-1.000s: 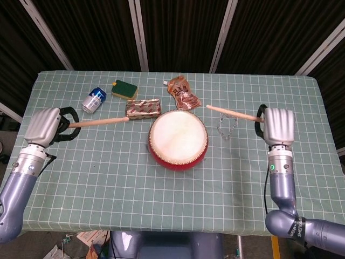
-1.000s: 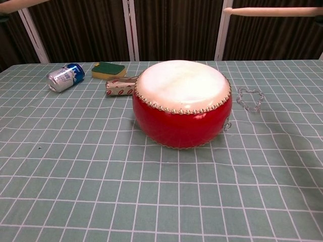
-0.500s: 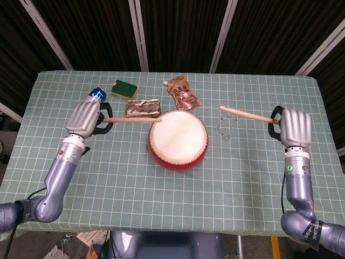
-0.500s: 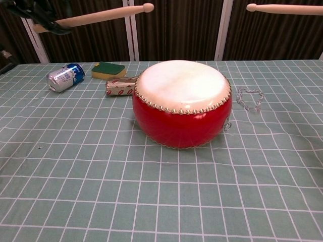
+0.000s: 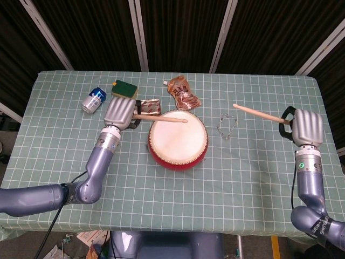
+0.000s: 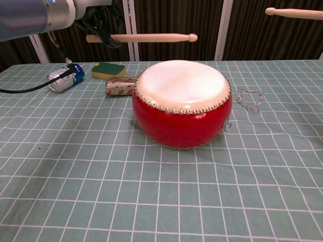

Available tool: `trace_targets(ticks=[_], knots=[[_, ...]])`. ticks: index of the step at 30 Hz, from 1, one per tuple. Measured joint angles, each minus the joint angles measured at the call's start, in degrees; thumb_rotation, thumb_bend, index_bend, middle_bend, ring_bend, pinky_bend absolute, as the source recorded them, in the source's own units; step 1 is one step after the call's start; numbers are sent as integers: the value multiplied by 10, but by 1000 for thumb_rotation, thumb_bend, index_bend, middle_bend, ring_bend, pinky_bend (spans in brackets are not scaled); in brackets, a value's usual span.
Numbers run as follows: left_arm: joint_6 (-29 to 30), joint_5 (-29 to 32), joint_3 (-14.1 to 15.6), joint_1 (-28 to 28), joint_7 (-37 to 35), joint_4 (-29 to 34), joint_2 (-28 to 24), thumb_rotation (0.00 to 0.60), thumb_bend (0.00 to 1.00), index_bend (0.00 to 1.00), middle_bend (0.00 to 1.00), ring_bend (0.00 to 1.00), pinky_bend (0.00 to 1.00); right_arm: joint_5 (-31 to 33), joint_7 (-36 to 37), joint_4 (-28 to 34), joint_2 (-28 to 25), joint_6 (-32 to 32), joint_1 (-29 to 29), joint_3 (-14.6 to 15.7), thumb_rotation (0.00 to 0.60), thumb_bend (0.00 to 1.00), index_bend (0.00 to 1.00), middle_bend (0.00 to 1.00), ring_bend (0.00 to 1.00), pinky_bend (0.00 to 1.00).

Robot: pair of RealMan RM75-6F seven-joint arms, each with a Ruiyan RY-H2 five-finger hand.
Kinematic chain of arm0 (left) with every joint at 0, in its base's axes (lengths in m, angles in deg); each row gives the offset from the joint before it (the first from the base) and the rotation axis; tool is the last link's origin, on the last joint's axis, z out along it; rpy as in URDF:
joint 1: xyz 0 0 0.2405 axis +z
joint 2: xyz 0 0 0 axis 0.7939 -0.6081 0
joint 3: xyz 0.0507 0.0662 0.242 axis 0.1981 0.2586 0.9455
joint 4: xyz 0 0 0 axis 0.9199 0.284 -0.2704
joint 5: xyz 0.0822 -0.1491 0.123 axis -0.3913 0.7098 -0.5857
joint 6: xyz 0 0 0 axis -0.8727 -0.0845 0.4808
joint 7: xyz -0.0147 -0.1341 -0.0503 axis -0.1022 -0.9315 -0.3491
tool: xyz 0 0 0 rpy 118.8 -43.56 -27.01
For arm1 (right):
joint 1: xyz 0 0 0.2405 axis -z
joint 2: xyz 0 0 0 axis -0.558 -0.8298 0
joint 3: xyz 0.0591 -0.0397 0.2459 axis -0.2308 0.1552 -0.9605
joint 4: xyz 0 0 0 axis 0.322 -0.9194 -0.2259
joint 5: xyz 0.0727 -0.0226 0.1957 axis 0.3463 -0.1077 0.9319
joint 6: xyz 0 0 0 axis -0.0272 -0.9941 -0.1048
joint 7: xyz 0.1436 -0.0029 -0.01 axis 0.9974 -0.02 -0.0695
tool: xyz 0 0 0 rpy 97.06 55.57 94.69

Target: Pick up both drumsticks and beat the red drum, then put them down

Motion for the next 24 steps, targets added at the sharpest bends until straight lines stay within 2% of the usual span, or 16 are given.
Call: trace_targets(ticks=[4,10,12,15,19,24], knots=[[-27,60,28,-32,78,-38,25,600,543,822,1000,1000,1000,7,7,-12,0,10,4,2,600,658,944,1000,1000,1000],[-46,224,74,-93,243,-61,34,600,544,823,1000,1000,1000,11,10,-12,-8,13,11,5,600,658,944,1000,1000,1000],[-44,286,81,-117,299,-61,29,600,543,823,1000,1000,1000,11,11,-8,-10,11,13,5,600,658,944,1000,1000,1000],[-40,338,75,-133,337,-55,17,600,544,822,1000,1000,1000,4,14,-1,-12,4,17,5,600,658,944,1000,1000,1000],[-33,324,58,-126,302,-32,-7,600,543,821,1000,1000,1000,-8,18,10,-14,-8,24,6,600,658,944,1000,1000,1000],[-10,218,33,-81,163,37,-56,600,544,820,1000,1000,1000,-30,23,25,-20,-23,33,10,600,658,944,1000,1000,1000]])
